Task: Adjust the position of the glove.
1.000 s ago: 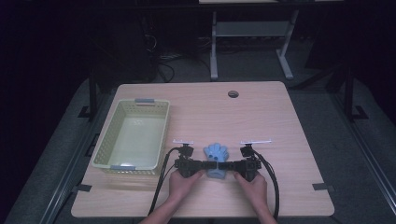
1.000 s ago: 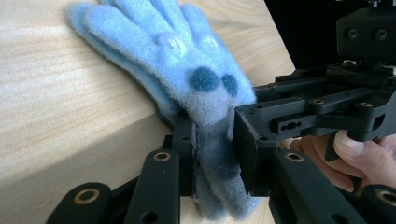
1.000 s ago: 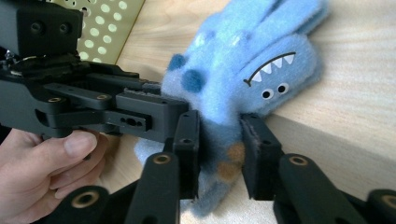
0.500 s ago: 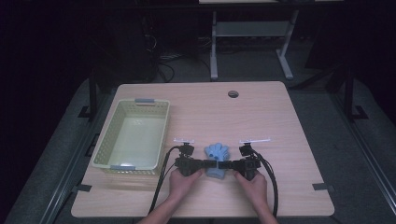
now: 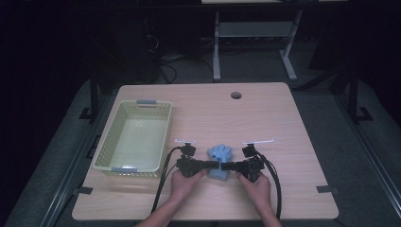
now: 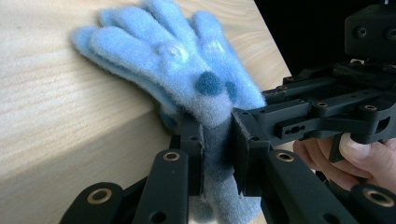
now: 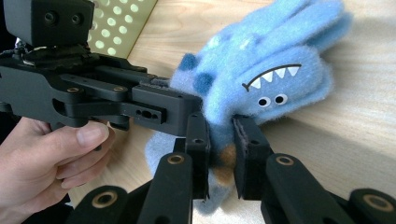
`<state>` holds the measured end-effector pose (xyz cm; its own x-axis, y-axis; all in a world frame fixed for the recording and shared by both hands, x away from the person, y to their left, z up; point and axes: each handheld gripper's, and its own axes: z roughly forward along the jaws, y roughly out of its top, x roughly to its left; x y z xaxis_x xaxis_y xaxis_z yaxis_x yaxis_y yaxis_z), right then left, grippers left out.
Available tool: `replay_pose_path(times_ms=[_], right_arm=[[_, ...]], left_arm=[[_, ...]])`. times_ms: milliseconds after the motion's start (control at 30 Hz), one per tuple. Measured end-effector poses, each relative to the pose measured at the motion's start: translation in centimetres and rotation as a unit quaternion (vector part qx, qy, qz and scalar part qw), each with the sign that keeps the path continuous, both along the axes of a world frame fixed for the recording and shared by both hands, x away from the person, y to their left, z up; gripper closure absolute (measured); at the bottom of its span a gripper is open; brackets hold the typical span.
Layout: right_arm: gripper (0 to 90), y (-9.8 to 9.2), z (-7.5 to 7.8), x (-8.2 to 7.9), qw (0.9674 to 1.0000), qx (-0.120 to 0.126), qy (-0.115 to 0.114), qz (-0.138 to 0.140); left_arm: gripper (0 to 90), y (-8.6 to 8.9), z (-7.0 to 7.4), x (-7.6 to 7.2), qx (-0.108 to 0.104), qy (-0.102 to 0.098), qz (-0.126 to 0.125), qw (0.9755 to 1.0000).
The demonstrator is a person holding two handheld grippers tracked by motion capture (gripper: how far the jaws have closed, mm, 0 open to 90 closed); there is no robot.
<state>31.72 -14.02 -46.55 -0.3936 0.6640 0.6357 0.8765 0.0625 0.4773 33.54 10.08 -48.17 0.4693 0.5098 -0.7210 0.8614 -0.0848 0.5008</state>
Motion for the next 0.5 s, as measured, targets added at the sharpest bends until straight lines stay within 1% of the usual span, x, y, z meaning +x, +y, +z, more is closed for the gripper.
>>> replay_pose_path(times_ms=[333,500], right_arm=[[78.3,0.0,1.3,-0.1,1.0000,0.003,-0.009,0.000],[78.3,0.1,2.2,-0.2,0.9998,0.003,-0.021,0.003]], left_arm=[[76.4,0.3,1.2,0.0,-0.014,-0.013,-0.005,0.9998],[76.5,0.5,2.0,-0.1,-0.017,-0.023,-0.009,0.9996]])
